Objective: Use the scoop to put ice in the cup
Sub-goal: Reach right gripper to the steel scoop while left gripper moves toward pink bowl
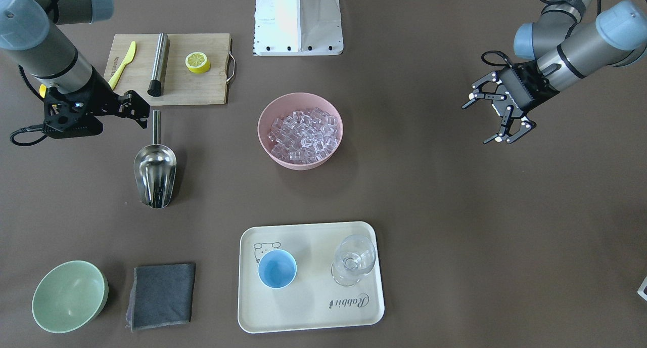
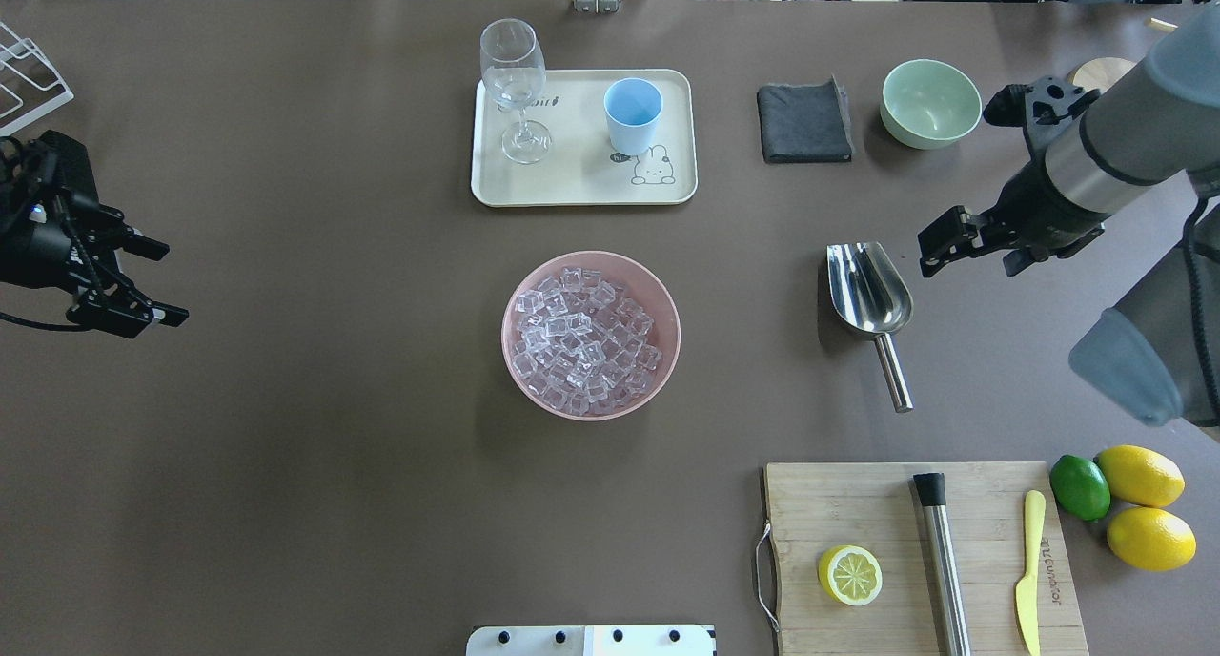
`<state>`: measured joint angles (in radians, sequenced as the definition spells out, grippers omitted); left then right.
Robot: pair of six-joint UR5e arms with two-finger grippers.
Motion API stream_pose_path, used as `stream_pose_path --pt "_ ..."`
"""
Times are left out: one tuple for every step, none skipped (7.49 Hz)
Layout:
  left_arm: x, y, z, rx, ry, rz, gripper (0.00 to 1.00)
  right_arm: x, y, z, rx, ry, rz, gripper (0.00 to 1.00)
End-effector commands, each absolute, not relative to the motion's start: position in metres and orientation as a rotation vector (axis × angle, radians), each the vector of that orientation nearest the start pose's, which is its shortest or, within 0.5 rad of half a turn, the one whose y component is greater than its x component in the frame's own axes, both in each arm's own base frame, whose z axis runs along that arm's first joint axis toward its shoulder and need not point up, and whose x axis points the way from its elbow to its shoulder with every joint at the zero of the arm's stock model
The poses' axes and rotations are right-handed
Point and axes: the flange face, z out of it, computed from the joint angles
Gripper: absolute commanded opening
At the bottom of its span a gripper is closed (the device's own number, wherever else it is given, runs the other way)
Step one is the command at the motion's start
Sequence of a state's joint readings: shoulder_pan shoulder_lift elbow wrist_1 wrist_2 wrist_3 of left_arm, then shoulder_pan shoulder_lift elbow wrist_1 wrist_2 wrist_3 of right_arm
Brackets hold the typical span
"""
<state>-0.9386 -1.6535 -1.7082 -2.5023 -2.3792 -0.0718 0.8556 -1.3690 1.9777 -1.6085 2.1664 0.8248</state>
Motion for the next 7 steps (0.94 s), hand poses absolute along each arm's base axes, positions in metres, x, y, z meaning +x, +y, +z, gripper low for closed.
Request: stream_pose_path --pt "0.297 -0.479 0.419 0.994 1.062 1.072 0.98 -0.333 -0.43 0.383 -0.018 -0.744 -0.092 0.97" --pt "0.298 -0.487 0.415 1.128 0.933 1.16 0.98 -0.343 -0.426 0.392 -0.02 -0.732 -0.106 0.95" --pt "0.308 -0.486 0.418 1.158 0.902 1.217 0.98 -0.347 -0.42 0.415 -0.004 -0.76 -0.113 0.91" --pt "0.323 -0.488 0.418 1.2 0.918 1.243 0.98 -0.357 -0.423 0.429 0.003 -0.788 -0.088 0.9" --pt "0.342 -0.495 0.417 1.231 0.934 1.261 0.98 -0.364 -0.421 0.436 0.0 -0.776 -0.094 0.91" --pt "0.365 -0.493 0.418 1.228 0.956 1.284 0.98 -0.369 -0.417 0.435 -0.004 -0.773 -0.083 0.91" --pt "0.378 -0.494 0.411 1.231 0.967 1.29 0.98 -0.373 -0.415 0.433 -0.011 -0.775 -0.076 0.91"
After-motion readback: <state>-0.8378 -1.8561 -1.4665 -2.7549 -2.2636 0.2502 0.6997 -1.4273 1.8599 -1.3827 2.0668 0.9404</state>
